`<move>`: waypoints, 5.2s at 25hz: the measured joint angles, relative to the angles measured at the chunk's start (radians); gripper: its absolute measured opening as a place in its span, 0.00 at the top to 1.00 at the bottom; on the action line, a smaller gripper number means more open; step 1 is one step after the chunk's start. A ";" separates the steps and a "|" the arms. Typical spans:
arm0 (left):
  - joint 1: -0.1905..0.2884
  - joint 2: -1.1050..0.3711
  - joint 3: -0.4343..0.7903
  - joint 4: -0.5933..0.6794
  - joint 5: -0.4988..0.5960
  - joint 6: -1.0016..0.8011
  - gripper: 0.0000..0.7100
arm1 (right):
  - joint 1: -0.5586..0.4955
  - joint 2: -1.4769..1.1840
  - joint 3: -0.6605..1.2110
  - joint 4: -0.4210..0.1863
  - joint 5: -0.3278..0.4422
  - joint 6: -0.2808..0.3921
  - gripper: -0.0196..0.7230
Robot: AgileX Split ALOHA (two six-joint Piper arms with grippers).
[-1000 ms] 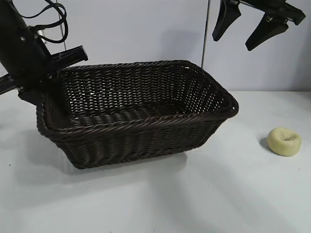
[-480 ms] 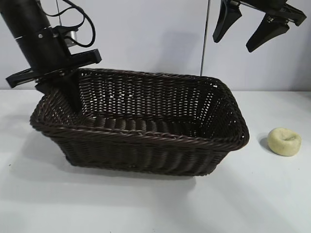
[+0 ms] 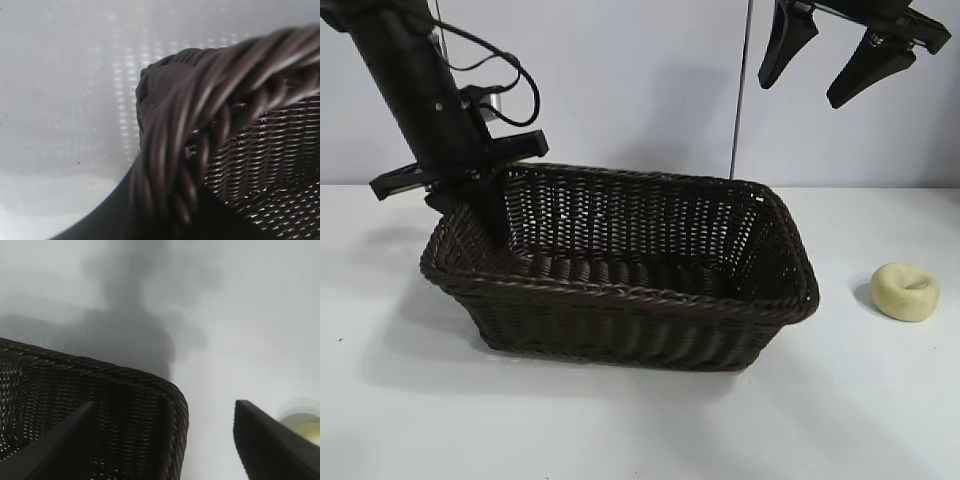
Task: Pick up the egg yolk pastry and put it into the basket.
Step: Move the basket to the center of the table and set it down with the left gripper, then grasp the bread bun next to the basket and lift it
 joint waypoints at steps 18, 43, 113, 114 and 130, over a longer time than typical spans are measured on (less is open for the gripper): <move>0.000 -0.089 -0.002 0.023 0.047 0.002 0.24 | 0.000 0.000 0.000 -0.003 0.005 0.000 0.25; 0.000 -0.463 0.342 -0.189 -0.195 0.005 0.24 | 0.000 0.000 0.000 -0.001 -0.027 0.000 0.25; 0.000 -0.450 0.342 -0.226 -0.244 0.007 0.24 | -0.170 0.174 0.233 -0.316 0.025 0.111 0.27; 0.000 -0.450 0.342 -0.226 -0.244 0.007 0.24 | -0.173 0.179 0.233 -0.300 0.023 0.100 0.27; 0.000 -0.450 0.342 -0.226 -0.244 0.007 0.24 | -0.173 0.249 0.233 -0.306 -0.029 0.116 0.52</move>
